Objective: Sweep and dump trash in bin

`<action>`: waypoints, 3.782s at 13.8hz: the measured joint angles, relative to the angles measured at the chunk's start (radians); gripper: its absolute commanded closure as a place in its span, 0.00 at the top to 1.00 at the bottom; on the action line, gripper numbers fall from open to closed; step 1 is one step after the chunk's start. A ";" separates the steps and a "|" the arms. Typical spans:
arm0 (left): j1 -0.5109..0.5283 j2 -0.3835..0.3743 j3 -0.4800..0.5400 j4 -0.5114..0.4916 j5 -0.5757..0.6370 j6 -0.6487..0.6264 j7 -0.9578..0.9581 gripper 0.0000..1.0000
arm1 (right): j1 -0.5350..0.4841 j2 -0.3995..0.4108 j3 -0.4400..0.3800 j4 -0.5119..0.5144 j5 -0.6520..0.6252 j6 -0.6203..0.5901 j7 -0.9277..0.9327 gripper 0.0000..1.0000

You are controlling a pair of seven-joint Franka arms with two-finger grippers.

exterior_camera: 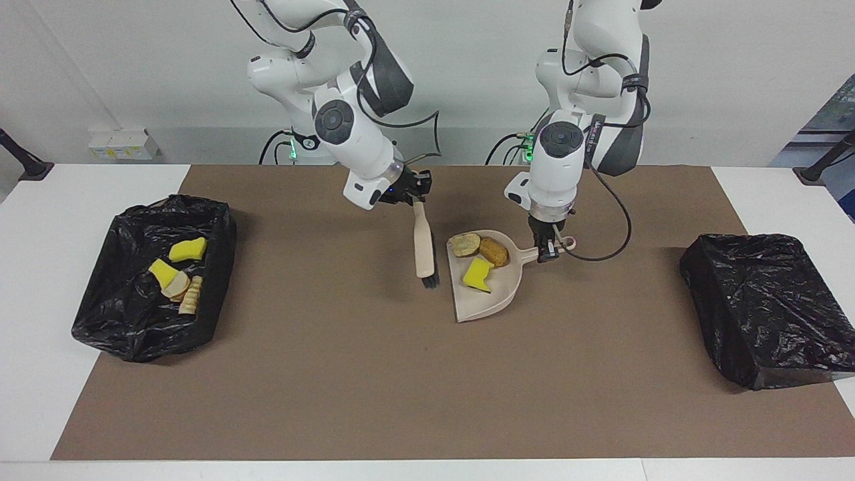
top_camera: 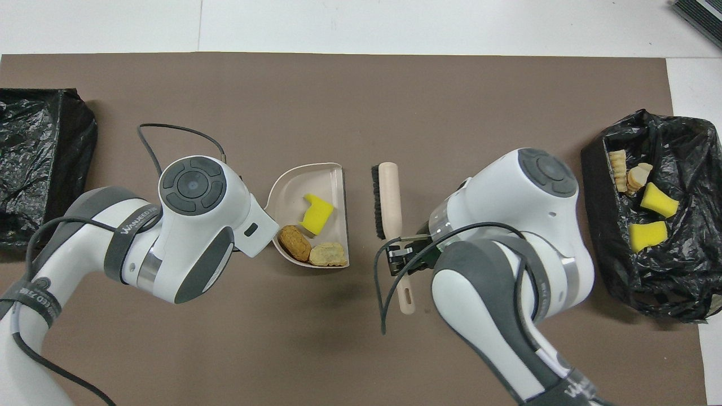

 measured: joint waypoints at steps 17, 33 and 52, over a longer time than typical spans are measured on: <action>0.474 -0.055 0.007 0.140 -0.181 -0.116 0.526 0.00 | 0.435 -0.059 0.020 -0.134 -0.130 0.067 0.559 0.00; 0.954 0.187 0.014 0.696 -0.192 -0.324 0.640 0.00 | 0.567 -0.049 0.018 -0.286 -0.160 0.243 0.586 0.00; 0.841 0.366 -0.014 0.861 0.485 -0.107 0.845 0.00 | 0.119 -0.045 -0.004 0.051 -0.298 -0.027 0.431 1.00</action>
